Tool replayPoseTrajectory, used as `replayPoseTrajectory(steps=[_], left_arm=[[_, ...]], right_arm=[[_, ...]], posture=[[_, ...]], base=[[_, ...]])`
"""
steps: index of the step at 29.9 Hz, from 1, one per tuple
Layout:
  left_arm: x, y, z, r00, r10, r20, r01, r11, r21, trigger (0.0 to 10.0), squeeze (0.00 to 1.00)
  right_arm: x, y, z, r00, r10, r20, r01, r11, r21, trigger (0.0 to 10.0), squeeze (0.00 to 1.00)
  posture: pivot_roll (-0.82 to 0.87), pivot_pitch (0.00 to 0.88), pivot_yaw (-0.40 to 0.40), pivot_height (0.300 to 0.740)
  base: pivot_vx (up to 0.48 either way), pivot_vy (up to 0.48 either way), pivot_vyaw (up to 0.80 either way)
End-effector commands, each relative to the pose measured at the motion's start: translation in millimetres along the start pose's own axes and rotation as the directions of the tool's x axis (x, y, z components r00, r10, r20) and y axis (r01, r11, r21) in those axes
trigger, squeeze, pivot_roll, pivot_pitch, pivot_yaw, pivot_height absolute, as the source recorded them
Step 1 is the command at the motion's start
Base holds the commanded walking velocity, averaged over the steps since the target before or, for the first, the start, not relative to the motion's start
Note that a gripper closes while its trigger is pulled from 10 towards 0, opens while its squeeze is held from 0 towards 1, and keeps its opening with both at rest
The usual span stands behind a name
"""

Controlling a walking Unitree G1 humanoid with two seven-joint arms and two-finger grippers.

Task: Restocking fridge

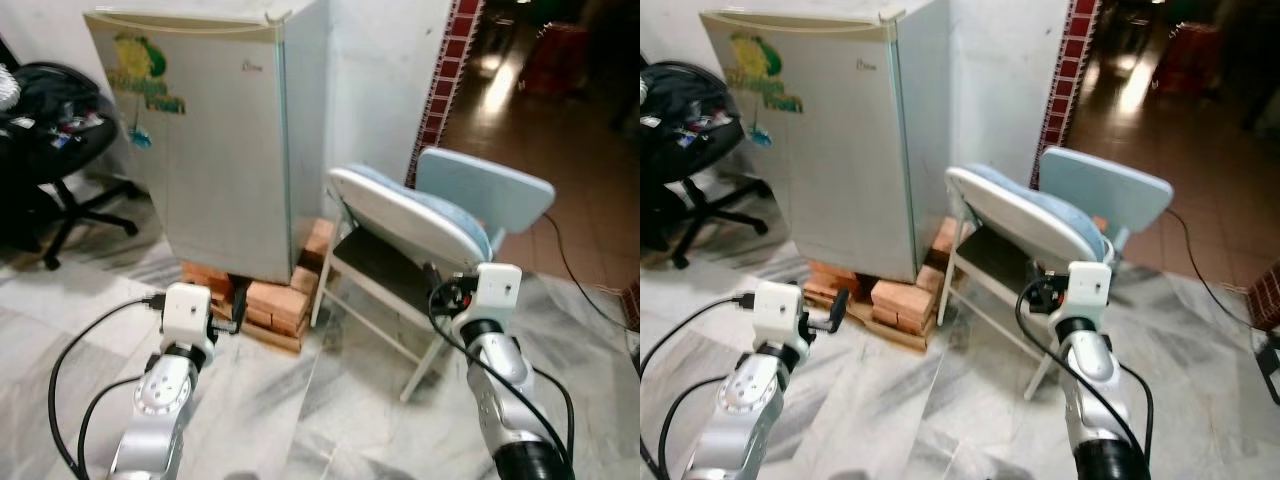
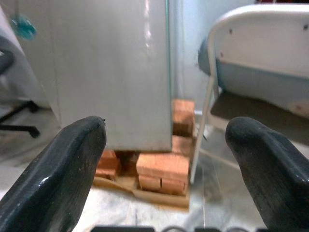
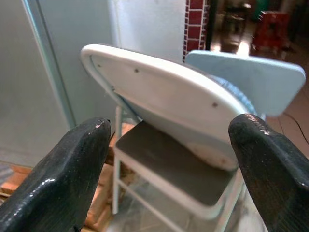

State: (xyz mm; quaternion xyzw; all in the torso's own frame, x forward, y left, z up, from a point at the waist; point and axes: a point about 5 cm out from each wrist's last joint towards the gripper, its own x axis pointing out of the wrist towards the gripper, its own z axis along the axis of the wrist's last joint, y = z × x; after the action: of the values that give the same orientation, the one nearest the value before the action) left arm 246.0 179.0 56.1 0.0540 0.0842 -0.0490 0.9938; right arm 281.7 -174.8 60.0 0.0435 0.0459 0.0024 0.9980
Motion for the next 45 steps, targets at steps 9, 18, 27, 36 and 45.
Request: replayPoseTrajectory(steps=[9,18,27,36,45], left_arm=[[4.5,-0.8,5.4,1.000,-0.004,0.021,0.004,1.000,0.002,10.0,0.00],[6.7,3.1,10.8,0.998,0.015,0.053,-0.015,1.000,-0.010,10.0,0.00],[5.4,-0.6,9.8,0.999,0.003,0.048,-0.002,1.000,-0.022,10.0,0.00],[4.8,-0.1,9.0,0.999,0.002,0.044,-0.001,1.000,-0.025,10.0,0.00],[5.6,-3.9,8.2,0.999,-0.004,0.039,0.005,1.000,-0.024,10.0,0.00]], right_arm=[[2.0,-4.2,5.8,1.000,-0.020,0.019,0.020,1.000,-0.017,10.0,0.00],[-3.7,-8.2,2.1,0.999,-0.034,0.009,0.034,0.999,-0.013,10.0,0.00],[-4.9,-10.0,0.3,0.999,-0.040,0.001,0.040,0.999,-0.015,10.0,0.00],[-4.7,-9.1,-0.1,0.999,-0.039,0.001,0.039,0.999,-0.014,10.0,0.00],[-1.6,-7.0,0.9,1.000,-0.031,0.000,0.031,0.999,-0.012,10.0,0.00]], posture=[[0.02,0.000,-0.029,0.740],[0.02,0.000,-0.031,0.740],[0.02,0.000,-0.029,0.740],[0.02,0.000,-0.029,0.740],[0.03,0.000,-0.029,0.740]], base=[[0.000,0.480,-0.80],[0.000,0.480,-0.80],[0.000,0.480,-0.80],[0.000,0.480,-0.80],[0.000,0.480,-0.36]])
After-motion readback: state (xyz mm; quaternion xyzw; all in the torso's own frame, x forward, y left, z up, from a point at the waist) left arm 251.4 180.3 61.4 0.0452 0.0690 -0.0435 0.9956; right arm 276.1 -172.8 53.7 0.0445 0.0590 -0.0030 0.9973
